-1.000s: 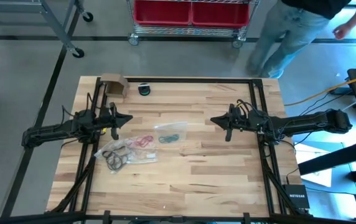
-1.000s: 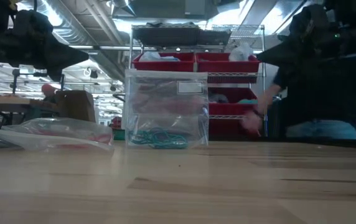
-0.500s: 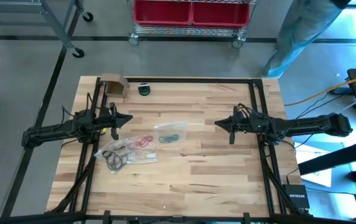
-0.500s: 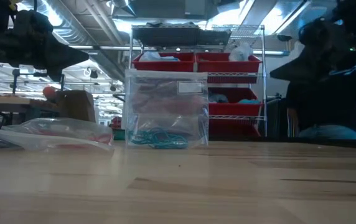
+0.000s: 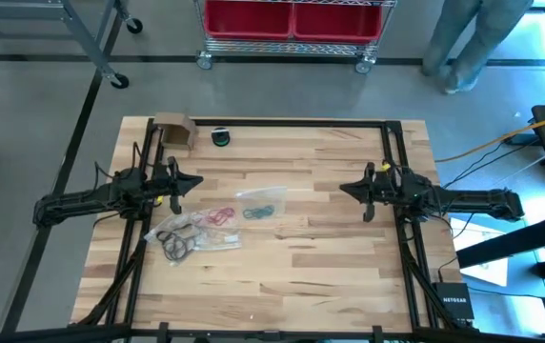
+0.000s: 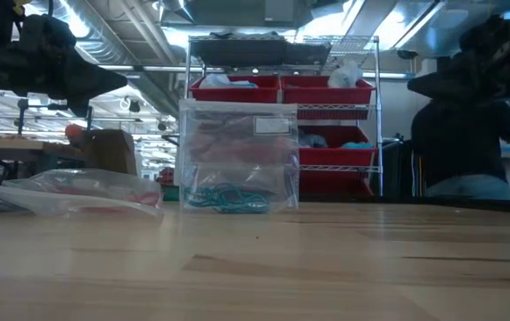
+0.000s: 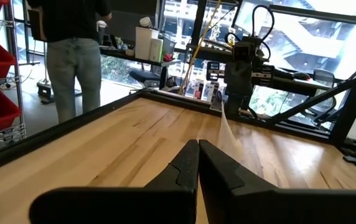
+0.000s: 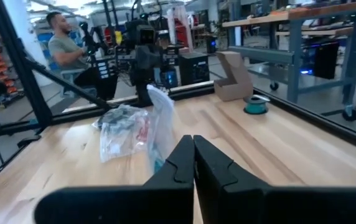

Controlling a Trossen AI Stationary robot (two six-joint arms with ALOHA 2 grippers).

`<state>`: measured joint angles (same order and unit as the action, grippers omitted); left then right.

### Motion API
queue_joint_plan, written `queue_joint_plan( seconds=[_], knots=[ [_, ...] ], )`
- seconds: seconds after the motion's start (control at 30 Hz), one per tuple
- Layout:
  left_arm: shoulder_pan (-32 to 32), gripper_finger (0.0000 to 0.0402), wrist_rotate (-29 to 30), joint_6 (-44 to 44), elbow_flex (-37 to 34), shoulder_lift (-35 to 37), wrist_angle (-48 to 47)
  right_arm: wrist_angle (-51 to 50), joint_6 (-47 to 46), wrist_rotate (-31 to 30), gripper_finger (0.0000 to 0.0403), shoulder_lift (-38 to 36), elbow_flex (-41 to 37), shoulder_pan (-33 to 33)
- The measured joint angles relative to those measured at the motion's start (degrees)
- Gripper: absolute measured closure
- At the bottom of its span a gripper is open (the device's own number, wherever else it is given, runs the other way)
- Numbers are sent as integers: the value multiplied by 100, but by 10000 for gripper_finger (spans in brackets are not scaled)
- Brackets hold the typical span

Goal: Sort rubber bands
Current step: Return to Home Position

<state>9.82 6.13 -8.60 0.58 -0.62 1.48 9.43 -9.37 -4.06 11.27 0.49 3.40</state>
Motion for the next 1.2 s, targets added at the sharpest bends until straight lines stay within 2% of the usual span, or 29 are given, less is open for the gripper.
queue_joint_plan(
  seconds=[0.17,0.27,0.67,1.2],
  knots=[
    [0,398,0,0,0,0,0,-805,-146,-141,402,-782,0,0],
    [0,398,2,1,0,0,0,-808,-211,10,402,-1134,0,0],
    [0,398,2,2,-2,0,0,-868,69,127,402,-696,0,0],
    [0,398,0,2,-2,4,0,-852,73,127,402,-701,-2,0]
  ],
)
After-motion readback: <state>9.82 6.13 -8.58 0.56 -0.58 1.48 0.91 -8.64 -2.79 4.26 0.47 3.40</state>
